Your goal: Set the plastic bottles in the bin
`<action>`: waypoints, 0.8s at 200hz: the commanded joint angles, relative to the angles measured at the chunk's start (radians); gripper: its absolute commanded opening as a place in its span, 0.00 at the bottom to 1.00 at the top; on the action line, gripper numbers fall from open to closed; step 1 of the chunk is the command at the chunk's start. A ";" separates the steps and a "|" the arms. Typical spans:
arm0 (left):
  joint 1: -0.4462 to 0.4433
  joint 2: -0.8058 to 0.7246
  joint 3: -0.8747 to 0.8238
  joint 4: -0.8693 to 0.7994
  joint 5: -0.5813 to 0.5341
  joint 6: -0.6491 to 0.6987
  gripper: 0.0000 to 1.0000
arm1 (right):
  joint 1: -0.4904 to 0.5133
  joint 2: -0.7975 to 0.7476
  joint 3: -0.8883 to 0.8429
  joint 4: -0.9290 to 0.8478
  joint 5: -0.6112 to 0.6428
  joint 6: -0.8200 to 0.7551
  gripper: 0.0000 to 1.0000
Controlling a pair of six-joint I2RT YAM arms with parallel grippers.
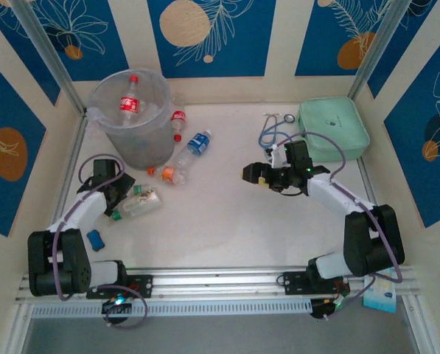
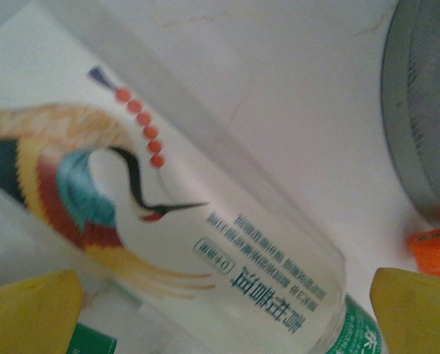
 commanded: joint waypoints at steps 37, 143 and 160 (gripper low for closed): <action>0.009 0.046 0.005 0.052 -0.012 -0.073 0.88 | 0.026 0.016 0.035 -0.026 -0.021 0.007 0.99; 0.009 -0.063 0.046 -0.043 -0.081 -0.048 0.56 | 0.049 0.026 0.033 0.004 -0.036 0.030 0.99; 0.009 -0.097 0.073 -0.074 -0.097 -0.035 0.54 | 0.049 0.037 0.041 0.013 -0.043 0.035 0.99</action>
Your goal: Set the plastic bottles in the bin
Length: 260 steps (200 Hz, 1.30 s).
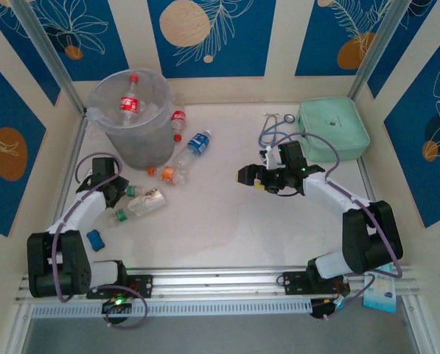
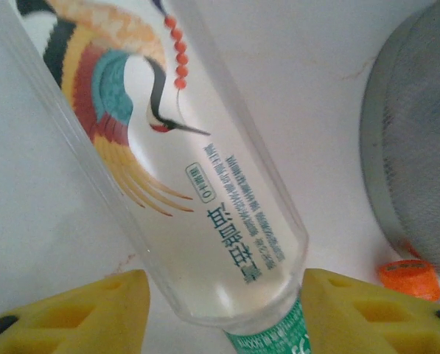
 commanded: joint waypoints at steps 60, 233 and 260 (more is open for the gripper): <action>0.008 -0.134 0.114 -0.153 -0.081 0.041 0.71 | 0.010 0.034 0.044 0.030 -0.045 0.019 0.99; 0.013 0.134 0.039 0.041 0.049 -0.127 0.64 | 0.007 -0.035 -0.001 -0.023 -0.017 -0.038 0.99; 0.014 0.094 0.046 0.011 0.012 -0.124 0.55 | 0.007 -0.040 -0.008 -0.024 -0.012 -0.041 0.99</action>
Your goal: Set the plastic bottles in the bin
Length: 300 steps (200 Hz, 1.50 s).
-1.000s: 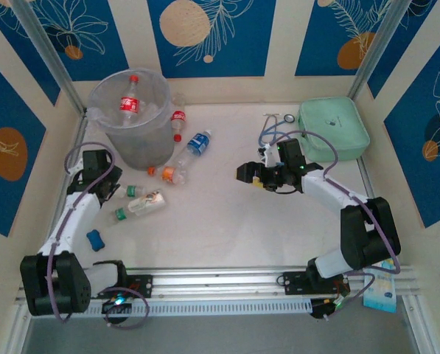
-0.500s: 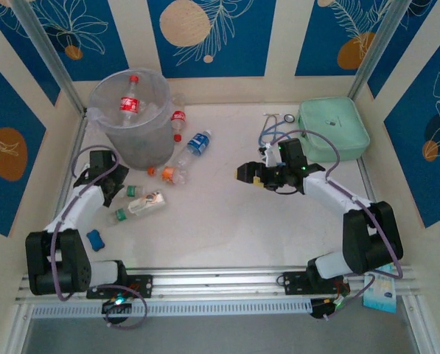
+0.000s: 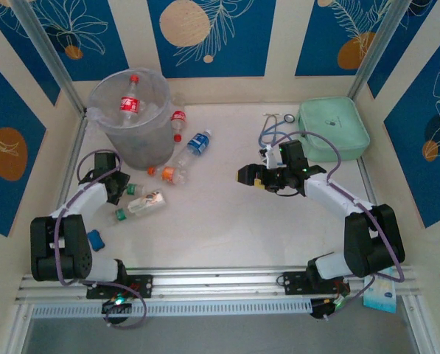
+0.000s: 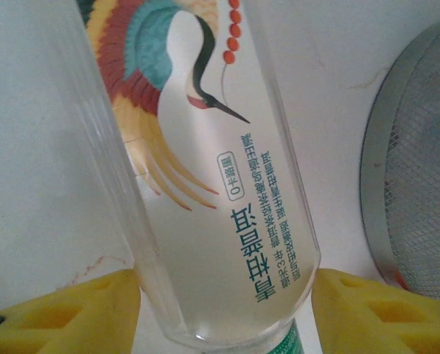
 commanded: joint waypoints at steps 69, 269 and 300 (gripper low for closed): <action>0.013 -0.229 0.127 -0.186 -0.153 0.038 0.45 | 0.006 -0.001 0.003 -0.028 0.006 -0.021 0.99; 0.346 -0.095 0.136 0.169 0.240 0.374 1.00 | -0.007 -0.092 -0.040 -0.064 0.047 -0.045 0.99; 0.369 0.109 0.229 0.194 0.397 0.443 1.00 | -0.010 -0.083 -0.042 -0.055 0.038 -0.037 0.99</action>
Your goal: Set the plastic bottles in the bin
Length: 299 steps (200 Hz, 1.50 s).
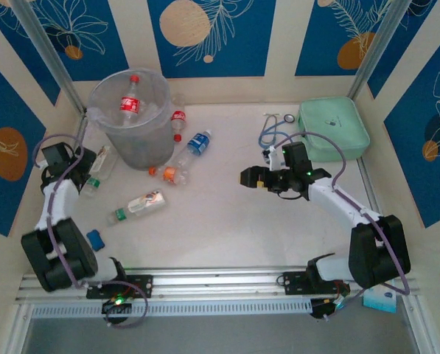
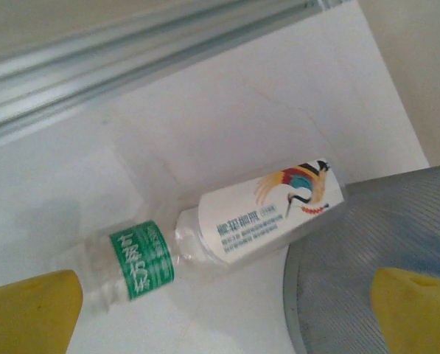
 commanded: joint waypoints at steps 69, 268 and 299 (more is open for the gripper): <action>0.005 0.361 0.305 -0.098 0.156 0.293 1.00 | -0.010 0.017 -0.004 -0.008 -0.008 0.004 0.99; -0.068 0.375 0.145 -0.022 0.189 0.307 0.74 | 0.010 0.069 0.013 0.003 -0.014 0.042 0.99; -0.068 0.295 0.132 -0.043 0.164 0.287 0.63 | 0.013 0.077 0.021 0.003 -0.017 0.041 0.99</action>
